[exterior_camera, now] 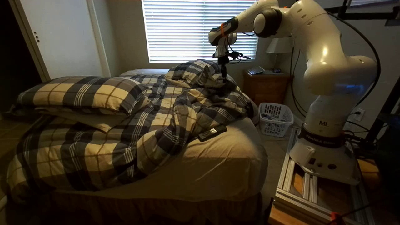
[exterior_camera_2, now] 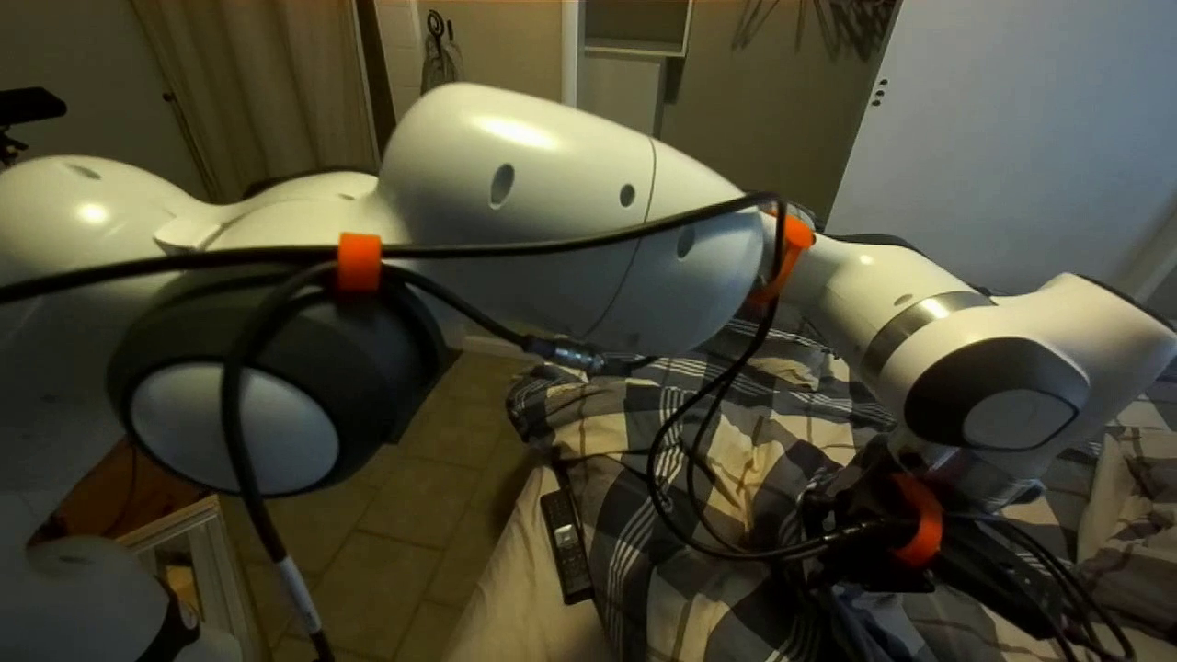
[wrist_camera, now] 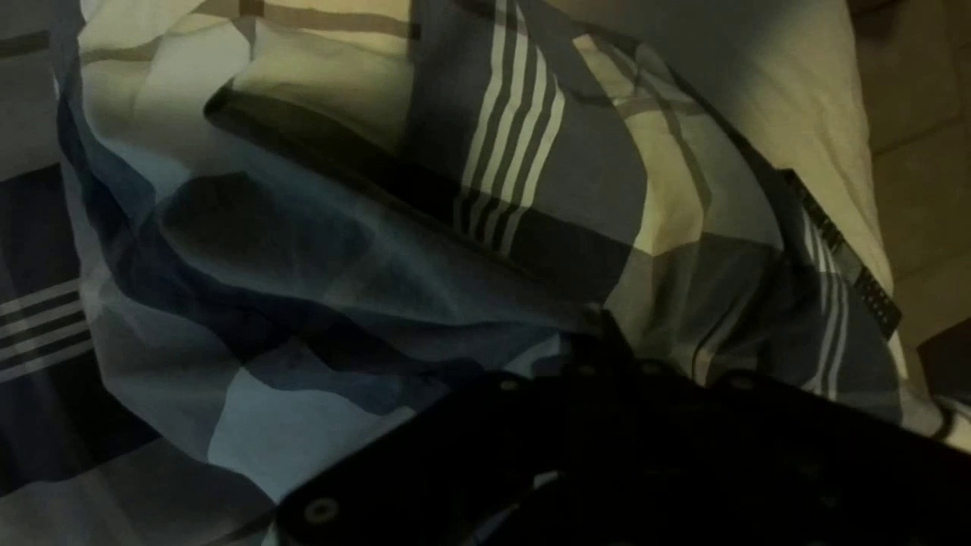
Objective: Move the remote forward, then put the blanket on the remote
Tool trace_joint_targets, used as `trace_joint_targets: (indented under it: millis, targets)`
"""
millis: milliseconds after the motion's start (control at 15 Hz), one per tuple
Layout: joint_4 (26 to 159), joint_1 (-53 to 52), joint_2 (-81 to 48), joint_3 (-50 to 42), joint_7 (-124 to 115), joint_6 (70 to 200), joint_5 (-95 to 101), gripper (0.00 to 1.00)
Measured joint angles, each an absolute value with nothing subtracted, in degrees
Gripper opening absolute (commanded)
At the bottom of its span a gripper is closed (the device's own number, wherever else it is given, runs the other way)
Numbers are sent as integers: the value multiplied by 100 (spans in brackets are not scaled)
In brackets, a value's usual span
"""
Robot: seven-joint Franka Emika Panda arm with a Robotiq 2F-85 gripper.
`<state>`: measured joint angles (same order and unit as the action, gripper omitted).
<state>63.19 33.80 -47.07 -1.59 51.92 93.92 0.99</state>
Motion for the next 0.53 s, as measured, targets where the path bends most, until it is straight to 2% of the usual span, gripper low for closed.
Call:
trace_joint_targets:
  millis: [533]
  targets:
    - [8279, 3075, -3403, -231, 5099, 9787, 941, 0]
